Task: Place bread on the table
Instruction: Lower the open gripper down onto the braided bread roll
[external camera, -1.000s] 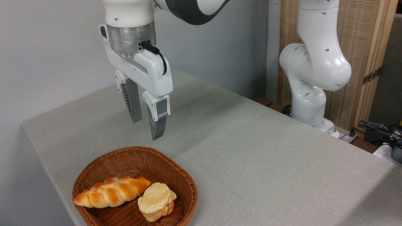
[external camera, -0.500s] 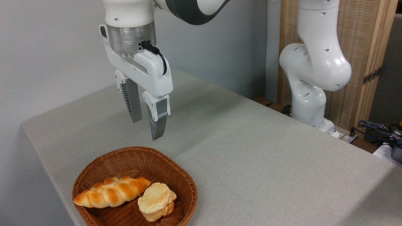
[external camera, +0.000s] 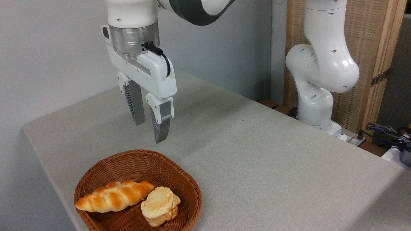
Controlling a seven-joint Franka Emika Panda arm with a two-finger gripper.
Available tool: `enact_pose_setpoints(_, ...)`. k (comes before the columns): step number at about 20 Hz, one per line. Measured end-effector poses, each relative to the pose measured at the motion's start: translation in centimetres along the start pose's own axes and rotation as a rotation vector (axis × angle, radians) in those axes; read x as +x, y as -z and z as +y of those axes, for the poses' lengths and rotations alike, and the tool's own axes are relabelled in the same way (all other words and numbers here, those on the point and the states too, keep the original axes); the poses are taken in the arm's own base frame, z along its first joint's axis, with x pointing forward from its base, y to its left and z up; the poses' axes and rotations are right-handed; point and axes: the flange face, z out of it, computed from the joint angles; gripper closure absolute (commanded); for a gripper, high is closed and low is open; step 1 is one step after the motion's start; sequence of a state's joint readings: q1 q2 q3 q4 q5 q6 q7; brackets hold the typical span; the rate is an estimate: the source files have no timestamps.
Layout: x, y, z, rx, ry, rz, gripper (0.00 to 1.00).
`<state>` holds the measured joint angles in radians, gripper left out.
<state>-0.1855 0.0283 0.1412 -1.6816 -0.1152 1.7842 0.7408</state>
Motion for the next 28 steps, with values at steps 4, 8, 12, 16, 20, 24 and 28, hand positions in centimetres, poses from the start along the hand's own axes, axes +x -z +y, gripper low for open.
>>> enact_pose_setpoints(4, 0.0, 0.0, 0.0, 0.000, 0.000, 0.000, 0.00)
enact_pose_setpoints(8, 0.0, 0.0, 0.0, 0.000, 0.000, 0.001, 0.00)
enact_pose_setpoints(12, 0.1, 0.3, 0.0, 0.006, 0.000, 0.007, 0.00)
enact_pose_setpoints(16, 0.3, 0.5, -0.4, 0.026, 0.002, 0.028, 0.00)
enact_pose_setpoints(20, 1.0, -0.6, -1.3, 0.068, 0.006, 0.067, 0.00)
enact_pose_setpoints(24, 2.1, -3.6, -2.5, 0.093, 0.009, 0.080, 0.00)
enact_pose_setpoints(28, 2.8, -6.1, -3.4, 0.129, -0.029, 0.103, 0.00)
